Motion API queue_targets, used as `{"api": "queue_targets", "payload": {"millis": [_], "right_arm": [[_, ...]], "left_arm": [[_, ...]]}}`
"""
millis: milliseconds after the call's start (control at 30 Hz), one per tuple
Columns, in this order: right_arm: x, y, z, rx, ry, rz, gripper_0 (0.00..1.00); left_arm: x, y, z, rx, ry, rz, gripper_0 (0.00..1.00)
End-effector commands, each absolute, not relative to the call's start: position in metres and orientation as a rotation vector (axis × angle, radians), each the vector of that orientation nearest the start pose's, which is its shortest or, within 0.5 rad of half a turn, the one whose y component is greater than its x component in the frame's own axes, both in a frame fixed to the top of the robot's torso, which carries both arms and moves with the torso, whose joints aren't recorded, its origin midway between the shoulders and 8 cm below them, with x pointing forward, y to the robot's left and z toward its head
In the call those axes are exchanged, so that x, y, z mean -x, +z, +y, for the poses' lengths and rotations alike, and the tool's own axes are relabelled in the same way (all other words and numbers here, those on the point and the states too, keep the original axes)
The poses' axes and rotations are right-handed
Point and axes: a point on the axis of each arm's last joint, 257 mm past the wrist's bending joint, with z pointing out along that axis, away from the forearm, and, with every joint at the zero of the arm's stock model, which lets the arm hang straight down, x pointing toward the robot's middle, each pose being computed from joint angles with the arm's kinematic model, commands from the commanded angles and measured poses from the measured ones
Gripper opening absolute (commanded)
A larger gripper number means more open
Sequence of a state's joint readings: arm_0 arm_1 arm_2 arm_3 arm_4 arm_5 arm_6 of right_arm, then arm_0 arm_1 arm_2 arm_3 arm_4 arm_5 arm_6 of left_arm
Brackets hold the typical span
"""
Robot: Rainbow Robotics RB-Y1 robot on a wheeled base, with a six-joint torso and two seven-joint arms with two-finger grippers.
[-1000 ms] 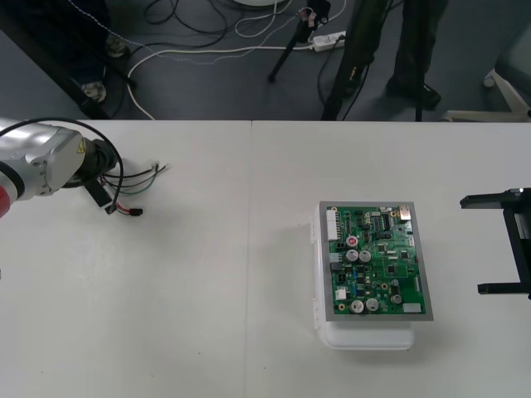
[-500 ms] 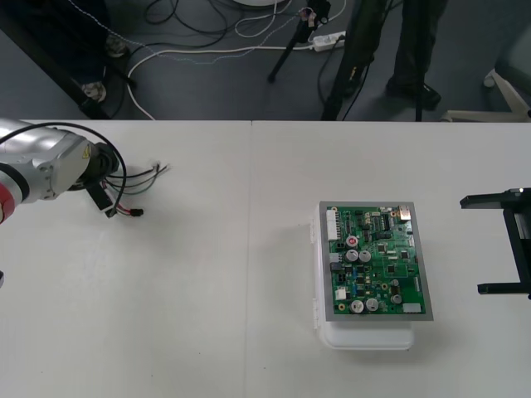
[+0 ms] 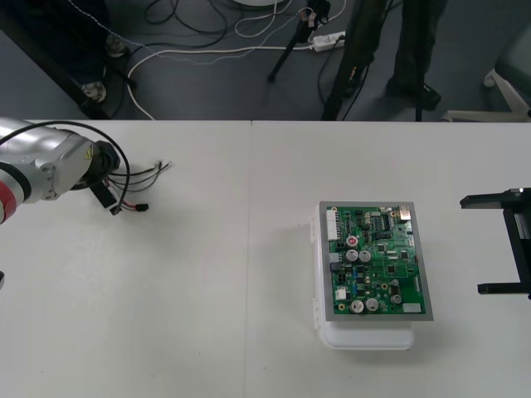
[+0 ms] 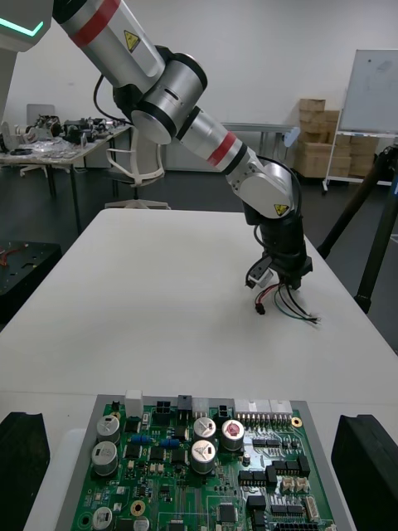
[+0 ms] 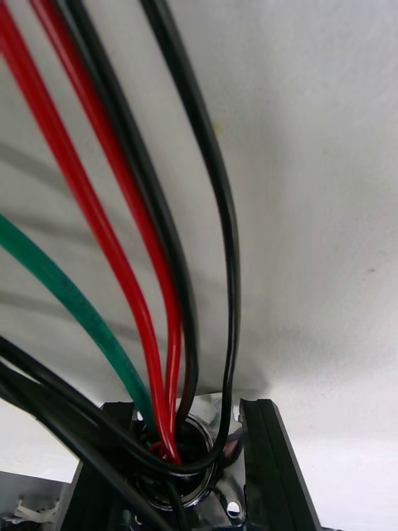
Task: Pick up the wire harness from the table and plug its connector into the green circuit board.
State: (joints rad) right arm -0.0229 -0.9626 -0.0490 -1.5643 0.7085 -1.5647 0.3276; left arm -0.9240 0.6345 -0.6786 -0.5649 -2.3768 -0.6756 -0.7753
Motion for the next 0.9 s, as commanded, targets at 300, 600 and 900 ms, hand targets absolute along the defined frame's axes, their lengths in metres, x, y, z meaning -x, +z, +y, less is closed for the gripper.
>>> {"api": "queue_targets", "payload": {"millis": [300,600,900], "right_arm": [[-0.299,-0.096,-0.224,1.494,0.836,0.968,1.00],[-0.298,-0.096,-0.224,1.495,0.837,0.968,1.00],[-0.298,-0.096,-0.224,1.496,0.838,0.970,1.00]], "left_arm": [[-0.658,-0.255,0.383,2.842,-1.139,-1.289,0.00],[-0.644,-0.236,0.367,2.928,-0.983,-1.457,0.00],[-0.626,-0.216,0.341,2.982,-0.803,-1.672,0.00]]}}
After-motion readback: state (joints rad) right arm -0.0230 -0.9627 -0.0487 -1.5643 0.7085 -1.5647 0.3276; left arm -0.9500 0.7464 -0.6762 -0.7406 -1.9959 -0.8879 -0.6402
